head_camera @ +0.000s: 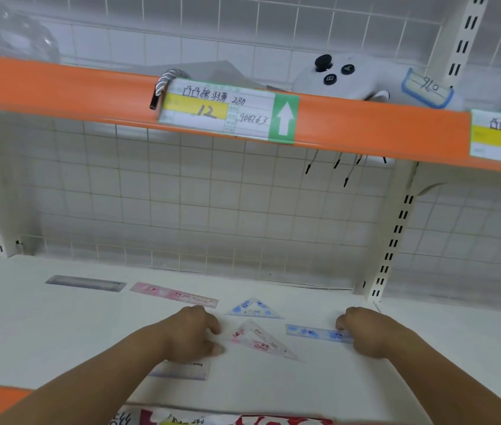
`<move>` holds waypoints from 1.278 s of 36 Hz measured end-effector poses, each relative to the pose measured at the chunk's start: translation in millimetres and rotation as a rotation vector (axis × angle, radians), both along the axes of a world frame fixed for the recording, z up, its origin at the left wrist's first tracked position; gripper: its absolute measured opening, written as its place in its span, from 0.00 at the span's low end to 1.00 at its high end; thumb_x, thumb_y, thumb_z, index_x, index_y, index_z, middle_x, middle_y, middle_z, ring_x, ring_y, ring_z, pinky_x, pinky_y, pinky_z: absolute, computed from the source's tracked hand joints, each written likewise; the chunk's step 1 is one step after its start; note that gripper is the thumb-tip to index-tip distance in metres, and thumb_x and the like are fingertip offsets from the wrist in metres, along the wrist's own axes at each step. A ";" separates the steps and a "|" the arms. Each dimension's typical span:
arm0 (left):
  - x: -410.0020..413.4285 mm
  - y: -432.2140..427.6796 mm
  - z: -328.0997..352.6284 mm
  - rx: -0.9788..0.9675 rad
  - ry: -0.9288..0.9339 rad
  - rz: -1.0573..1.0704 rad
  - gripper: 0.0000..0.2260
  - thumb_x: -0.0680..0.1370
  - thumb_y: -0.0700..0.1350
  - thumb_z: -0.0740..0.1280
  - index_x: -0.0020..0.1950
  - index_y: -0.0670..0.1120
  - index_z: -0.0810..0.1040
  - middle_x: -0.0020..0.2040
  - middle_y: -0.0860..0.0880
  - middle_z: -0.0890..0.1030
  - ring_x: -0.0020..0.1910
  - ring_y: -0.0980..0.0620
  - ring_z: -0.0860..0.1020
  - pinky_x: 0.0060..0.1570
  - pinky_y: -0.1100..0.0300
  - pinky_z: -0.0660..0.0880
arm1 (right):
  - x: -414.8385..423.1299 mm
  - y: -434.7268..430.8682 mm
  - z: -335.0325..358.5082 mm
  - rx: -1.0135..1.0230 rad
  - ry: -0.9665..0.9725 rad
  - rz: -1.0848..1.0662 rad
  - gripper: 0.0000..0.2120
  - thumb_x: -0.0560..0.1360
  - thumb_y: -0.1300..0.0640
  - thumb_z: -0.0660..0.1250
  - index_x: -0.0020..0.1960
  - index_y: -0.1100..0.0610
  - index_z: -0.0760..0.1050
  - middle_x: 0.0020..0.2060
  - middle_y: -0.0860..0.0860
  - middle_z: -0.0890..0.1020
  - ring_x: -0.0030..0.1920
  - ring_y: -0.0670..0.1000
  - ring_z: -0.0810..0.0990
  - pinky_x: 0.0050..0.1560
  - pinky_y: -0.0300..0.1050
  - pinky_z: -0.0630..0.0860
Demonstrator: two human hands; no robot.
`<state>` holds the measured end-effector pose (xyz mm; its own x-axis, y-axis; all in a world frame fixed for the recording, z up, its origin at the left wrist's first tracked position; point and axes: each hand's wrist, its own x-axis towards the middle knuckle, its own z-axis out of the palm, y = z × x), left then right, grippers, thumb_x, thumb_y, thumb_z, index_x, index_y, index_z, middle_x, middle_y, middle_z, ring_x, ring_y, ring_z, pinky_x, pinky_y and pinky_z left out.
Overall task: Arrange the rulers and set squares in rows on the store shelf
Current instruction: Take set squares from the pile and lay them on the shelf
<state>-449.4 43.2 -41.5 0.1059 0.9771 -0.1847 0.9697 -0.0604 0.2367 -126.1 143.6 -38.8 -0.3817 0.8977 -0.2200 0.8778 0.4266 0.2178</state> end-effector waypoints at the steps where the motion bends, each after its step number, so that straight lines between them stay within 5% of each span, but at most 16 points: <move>1: -0.8 -0.3 -0.2 -0.002 -0.004 0.002 0.22 0.77 0.57 0.64 0.69 0.51 0.71 0.67 0.49 0.70 0.66 0.51 0.69 0.64 0.62 0.65 | -1.5 -1.0 1.4 0.004 0.008 -0.006 0.19 0.75 0.65 0.57 0.64 0.55 0.72 0.51 0.51 0.70 0.50 0.52 0.71 0.44 0.41 0.66; 16: -52.2 -29.2 1.4 0.016 0.004 0.060 0.22 0.77 0.58 0.64 0.70 0.52 0.70 0.67 0.50 0.69 0.67 0.51 0.68 0.65 0.61 0.64 | -156.5 -74.2 8.6 0.044 0.292 0.394 0.15 0.80 0.54 0.59 0.64 0.55 0.74 0.61 0.53 0.74 0.60 0.55 0.74 0.56 0.47 0.70; 26: -115.5 -63.7 -1.5 0.023 0.008 0.178 0.21 0.77 0.57 0.64 0.69 0.51 0.72 0.64 0.49 0.71 0.63 0.51 0.71 0.60 0.63 0.66 | -211.7 -102.7 -1.0 -0.130 0.264 0.393 0.23 0.77 0.45 0.65 0.68 0.53 0.70 0.62 0.51 0.71 0.60 0.54 0.73 0.56 0.48 0.69; 34: -146.2 -79.9 -9.3 0.023 0.035 0.214 0.20 0.78 0.53 0.65 0.69 0.53 0.71 0.65 0.49 0.71 0.64 0.52 0.71 0.63 0.64 0.66 | -220.1 -106.9 9.7 -0.226 0.254 0.291 0.17 0.77 0.54 0.65 0.58 0.67 0.75 0.58 0.62 0.73 0.53 0.58 0.74 0.58 0.52 0.71; 38: -148.9 -82.0 -10.9 0.023 0.032 0.211 0.20 0.78 0.53 0.65 0.70 0.52 0.71 0.65 0.49 0.71 0.64 0.51 0.71 0.62 0.64 0.66 | -225.4 -108.8 11.5 -0.243 0.223 0.253 0.15 0.77 0.59 0.63 0.57 0.70 0.75 0.47 0.62 0.73 0.46 0.56 0.72 0.58 0.53 0.72; 42: -148.0 -82.2 -13.4 0.019 0.020 0.214 0.21 0.77 0.53 0.66 0.69 0.52 0.71 0.65 0.49 0.71 0.64 0.50 0.71 0.62 0.63 0.66 | -225.9 -108.0 9.5 -0.253 0.243 0.244 0.20 0.79 0.56 0.63 0.68 0.61 0.68 0.62 0.57 0.73 0.54 0.53 0.72 0.53 0.44 0.69; 46: -145.0 -82.8 -14.4 0.022 0.004 0.210 0.21 0.77 0.53 0.67 0.69 0.52 0.71 0.65 0.49 0.71 0.63 0.50 0.72 0.61 0.63 0.67 | -228.0 -108.0 9.8 -0.233 0.173 0.243 0.18 0.78 0.59 0.62 0.64 0.67 0.71 0.62 0.63 0.74 0.61 0.61 0.74 0.59 0.51 0.72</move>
<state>-594.4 -39.5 -55.8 -0.1009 0.9814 -0.1630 0.9625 0.1378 0.2337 -354.1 35.6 -29.0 -0.6271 0.7096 -0.3213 0.7599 0.6479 -0.0523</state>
